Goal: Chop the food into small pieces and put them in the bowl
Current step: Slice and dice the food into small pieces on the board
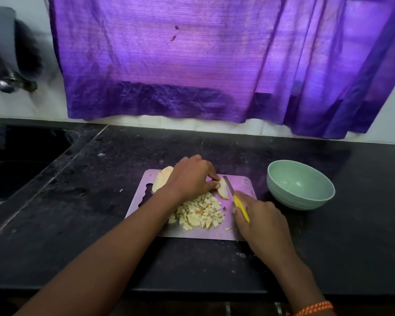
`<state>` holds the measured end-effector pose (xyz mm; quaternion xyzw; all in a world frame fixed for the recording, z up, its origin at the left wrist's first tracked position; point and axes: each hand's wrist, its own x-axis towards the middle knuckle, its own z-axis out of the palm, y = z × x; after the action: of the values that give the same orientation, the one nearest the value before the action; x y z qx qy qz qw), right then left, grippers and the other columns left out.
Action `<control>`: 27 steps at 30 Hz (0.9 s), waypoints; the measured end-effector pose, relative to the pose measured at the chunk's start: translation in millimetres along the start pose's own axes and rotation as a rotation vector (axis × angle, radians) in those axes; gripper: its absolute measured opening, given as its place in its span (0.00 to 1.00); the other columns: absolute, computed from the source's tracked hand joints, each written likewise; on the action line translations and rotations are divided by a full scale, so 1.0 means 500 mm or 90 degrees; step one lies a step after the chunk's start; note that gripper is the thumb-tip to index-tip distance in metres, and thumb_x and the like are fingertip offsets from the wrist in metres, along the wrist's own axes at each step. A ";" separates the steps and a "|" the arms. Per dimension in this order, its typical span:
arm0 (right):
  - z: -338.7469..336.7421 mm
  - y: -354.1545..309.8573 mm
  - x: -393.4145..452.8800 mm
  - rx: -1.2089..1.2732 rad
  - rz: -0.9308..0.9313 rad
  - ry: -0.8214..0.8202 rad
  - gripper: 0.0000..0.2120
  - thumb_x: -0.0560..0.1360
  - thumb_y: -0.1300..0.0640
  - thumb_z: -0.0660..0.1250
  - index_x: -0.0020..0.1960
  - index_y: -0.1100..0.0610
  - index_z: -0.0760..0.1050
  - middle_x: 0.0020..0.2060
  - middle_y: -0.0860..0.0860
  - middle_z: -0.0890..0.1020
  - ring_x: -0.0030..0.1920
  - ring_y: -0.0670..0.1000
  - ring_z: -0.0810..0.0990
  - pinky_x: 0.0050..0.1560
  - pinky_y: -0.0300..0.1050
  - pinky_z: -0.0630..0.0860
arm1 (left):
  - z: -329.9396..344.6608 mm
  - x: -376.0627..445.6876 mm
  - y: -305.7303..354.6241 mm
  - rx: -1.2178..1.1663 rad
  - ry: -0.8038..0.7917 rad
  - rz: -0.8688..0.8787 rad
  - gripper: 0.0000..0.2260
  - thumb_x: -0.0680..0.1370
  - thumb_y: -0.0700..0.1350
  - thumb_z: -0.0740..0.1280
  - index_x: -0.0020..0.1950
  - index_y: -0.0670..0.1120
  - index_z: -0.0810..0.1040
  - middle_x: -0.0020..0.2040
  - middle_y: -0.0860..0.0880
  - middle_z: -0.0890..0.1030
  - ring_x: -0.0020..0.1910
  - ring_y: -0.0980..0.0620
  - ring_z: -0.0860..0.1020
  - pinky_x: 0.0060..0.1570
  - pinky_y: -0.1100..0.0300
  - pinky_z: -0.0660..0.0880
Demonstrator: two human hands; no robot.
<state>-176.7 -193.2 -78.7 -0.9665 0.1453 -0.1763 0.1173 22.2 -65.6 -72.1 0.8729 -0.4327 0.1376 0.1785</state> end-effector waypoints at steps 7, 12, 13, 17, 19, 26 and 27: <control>-0.007 -0.027 0.016 0.010 0.008 0.007 0.15 0.83 0.46 0.59 0.68 0.43 0.73 0.46 0.52 0.82 0.44 0.57 0.78 0.38 0.48 0.64 | -0.012 -0.005 -0.001 -0.033 -0.041 0.001 0.18 0.77 0.64 0.74 0.62 0.57 0.88 0.63 0.60 0.84 0.62 0.55 0.76 0.58 0.50 0.69; -0.010 -0.030 0.015 0.024 0.009 0.010 0.15 0.83 0.47 0.59 0.68 0.42 0.73 0.46 0.50 0.82 0.43 0.55 0.76 0.39 0.47 0.65 | -0.014 -0.004 0.002 -0.036 -0.035 -0.004 0.18 0.76 0.63 0.76 0.62 0.57 0.87 0.63 0.60 0.85 0.61 0.55 0.78 0.58 0.51 0.72; -0.008 -0.029 0.014 0.026 0.009 0.012 0.15 0.83 0.47 0.59 0.69 0.42 0.73 0.47 0.51 0.82 0.45 0.56 0.78 0.39 0.47 0.65 | -0.014 -0.004 0.002 -0.036 -0.033 -0.004 0.18 0.76 0.63 0.76 0.62 0.57 0.87 0.62 0.60 0.85 0.61 0.55 0.78 0.58 0.52 0.73; -0.003 -0.026 0.015 0.034 0.022 0.037 0.20 0.82 0.46 0.59 0.74 0.40 0.70 0.47 0.52 0.83 0.47 0.57 0.80 0.40 0.47 0.66 | -0.014 -0.005 0.003 -0.033 -0.024 -0.005 0.18 0.76 0.63 0.76 0.62 0.56 0.88 0.61 0.60 0.85 0.60 0.55 0.79 0.55 0.52 0.74; -0.004 -0.026 0.014 0.028 0.022 0.034 0.20 0.83 0.46 0.59 0.74 0.40 0.69 0.47 0.52 0.83 0.48 0.57 0.80 0.40 0.47 0.66 | -0.013 -0.004 0.004 -0.031 -0.023 -0.006 0.18 0.76 0.63 0.76 0.62 0.56 0.88 0.61 0.60 0.85 0.59 0.56 0.79 0.52 0.53 0.75; -0.004 -0.030 0.013 0.029 0.017 0.017 0.17 0.83 0.47 0.57 0.71 0.40 0.70 0.47 0.51 0.82 0.47 0.57 0.80 0.40 0.47 0.66 | -0.010 -0.002 0.002 -0.051 -0.036 -0.014 0.19 0.76 0.62 0.76 0.63 0.55 0.88 0.62 0.60 0.85 0.57 0.57 0.80 0.49 0.56 0.76; -0.004 -0.031 0.014 0.027 0.020 0.017 0.17 0.83 0.47 0.57 0.72 0.40 0.70 0.47 0.51 0.82 0.47 0.56 0.80 0.40 0.47 0.65 | -0.010 -0.002 0.001 -0.053 -0.037 -0.015 0.18 0.76 0.62 0.76 0.63 0.55 0.88 0.62 0.60 0.85 0.57 0.57 0.80 0.49 0.56 0.77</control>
<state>-167.4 -181.6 -70.3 -0.9589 0.1581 -0.1903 0.1388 20.8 -62.9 -68.1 0.8734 -0.4327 0.0918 0.2036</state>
